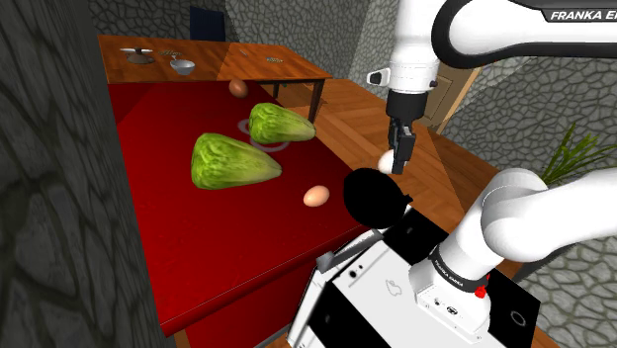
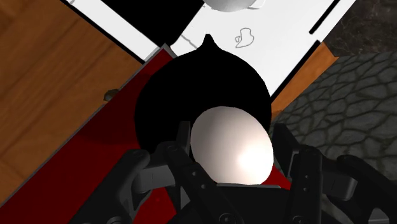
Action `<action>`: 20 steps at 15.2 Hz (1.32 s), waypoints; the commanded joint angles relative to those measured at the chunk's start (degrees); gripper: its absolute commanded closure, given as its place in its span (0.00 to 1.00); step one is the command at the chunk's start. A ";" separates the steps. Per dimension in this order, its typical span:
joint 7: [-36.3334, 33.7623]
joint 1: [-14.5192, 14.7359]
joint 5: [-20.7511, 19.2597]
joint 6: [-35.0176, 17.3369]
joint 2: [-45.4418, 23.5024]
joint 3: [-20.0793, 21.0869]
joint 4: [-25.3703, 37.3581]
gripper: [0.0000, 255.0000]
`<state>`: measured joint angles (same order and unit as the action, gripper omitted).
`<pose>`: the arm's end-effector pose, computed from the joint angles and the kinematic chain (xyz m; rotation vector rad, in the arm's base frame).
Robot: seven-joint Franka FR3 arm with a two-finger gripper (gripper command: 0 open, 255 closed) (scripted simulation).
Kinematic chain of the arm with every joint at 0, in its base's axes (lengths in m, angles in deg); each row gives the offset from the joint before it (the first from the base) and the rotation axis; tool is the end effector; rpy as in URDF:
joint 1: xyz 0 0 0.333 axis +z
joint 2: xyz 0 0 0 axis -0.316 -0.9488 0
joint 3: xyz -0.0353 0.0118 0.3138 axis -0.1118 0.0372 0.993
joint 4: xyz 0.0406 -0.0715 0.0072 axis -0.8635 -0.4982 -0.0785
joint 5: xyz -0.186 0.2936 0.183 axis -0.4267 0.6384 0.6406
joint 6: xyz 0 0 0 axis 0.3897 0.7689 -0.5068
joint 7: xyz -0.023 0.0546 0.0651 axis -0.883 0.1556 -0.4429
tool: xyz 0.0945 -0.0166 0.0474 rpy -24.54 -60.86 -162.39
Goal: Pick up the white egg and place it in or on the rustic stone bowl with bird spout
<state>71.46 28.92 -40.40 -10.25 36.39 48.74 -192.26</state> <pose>0.2772 0.1032 0.4781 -2.8928 -1.0000 0.4012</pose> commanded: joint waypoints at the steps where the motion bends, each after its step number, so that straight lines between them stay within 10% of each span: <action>1: 0.14 0.03 0.07 -1.39 0.16 0.06 -1.55 1.00; 17: 0.44 0.21 0.67 -8.98 -1.20 0.74 -7.78 1.00; 18: 0.44 0.21 0.67 -8.98 -1.20 0.73 -7.78 0.00; 20: 0.45 0.20 0.67 -8.98 -1.20 0.73 -7.78 0.00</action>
<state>71.90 29.12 -39.73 -19.23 35.19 49.47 -200.04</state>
